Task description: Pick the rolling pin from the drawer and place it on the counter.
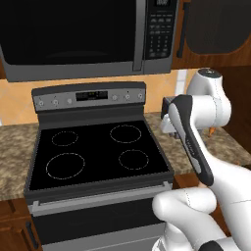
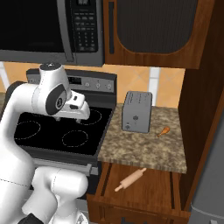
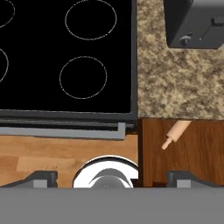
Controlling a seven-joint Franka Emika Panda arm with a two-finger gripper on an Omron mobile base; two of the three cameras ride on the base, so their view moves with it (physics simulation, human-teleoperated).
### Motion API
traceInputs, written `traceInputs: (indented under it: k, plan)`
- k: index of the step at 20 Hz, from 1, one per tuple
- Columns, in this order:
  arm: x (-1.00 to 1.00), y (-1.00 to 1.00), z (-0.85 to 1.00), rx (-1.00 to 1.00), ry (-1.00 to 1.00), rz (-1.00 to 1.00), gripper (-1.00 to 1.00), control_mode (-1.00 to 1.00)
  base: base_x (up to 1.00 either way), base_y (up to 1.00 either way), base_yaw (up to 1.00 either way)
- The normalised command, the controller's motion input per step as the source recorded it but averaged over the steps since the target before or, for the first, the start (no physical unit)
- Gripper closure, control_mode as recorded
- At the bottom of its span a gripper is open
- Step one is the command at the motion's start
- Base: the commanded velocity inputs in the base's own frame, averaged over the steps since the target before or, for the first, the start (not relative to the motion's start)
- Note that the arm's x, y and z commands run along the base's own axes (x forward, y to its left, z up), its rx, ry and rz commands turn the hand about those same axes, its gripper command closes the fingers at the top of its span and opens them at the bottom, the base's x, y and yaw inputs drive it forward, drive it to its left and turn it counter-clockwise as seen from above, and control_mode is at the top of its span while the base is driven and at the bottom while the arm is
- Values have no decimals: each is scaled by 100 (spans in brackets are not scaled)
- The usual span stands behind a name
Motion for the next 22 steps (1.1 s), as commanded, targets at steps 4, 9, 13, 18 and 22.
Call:
traceInputs:
  k: [4,9,13,18,22]
  plan:
    - [-9,0,0,0,0,0,-100,100,-14,7,0]
    - [0,0,0,0,0,0,-100,100,-39,66,-28]
    - [0,0,0,0,0,0,-100,100,-3,4,-47]
    - [1,-74,0,0,14,-44,-100,-100,0,-5,-9]
    - [3,-100,-11,2,19,-58,-100,-100,0,0,0]
